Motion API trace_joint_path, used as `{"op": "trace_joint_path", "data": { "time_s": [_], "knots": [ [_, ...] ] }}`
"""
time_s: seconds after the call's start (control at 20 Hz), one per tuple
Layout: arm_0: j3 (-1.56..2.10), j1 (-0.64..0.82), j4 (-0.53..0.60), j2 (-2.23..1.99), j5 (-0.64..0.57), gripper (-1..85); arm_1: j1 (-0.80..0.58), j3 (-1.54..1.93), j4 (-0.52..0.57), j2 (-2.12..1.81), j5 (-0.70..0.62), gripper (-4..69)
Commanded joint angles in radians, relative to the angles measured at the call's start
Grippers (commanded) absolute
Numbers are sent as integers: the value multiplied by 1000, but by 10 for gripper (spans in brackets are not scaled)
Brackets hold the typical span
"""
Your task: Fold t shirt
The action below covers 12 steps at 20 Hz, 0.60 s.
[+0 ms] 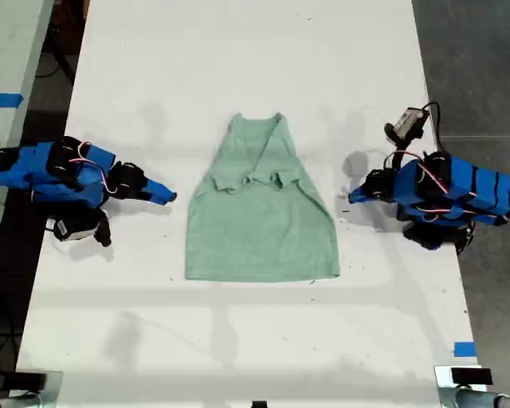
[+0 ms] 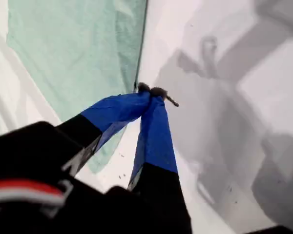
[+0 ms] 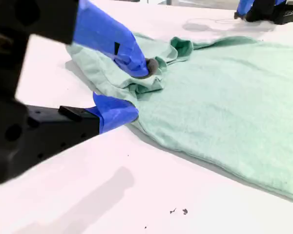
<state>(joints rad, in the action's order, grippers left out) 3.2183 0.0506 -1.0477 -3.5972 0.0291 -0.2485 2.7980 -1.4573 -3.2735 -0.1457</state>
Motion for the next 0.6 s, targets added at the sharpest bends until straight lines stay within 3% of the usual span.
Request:
{"op": "trace_joint_path", "data": {
  "time_s": [0.0,0.15,0.25,0.55],
  "knots": [
    [9,-6,-2,-5,-8,108,83,-371,35,503,58,-9],
    [9,-6,-2,-5,-8,109,190,-618,20,893,140,22],
    [9,-6,-2,-5,-8,109,255,-644,78,1040,206,152],
    [9,-6,-2,-5,-8,109,337,-687,235,1348,295,173]
  ]
}}
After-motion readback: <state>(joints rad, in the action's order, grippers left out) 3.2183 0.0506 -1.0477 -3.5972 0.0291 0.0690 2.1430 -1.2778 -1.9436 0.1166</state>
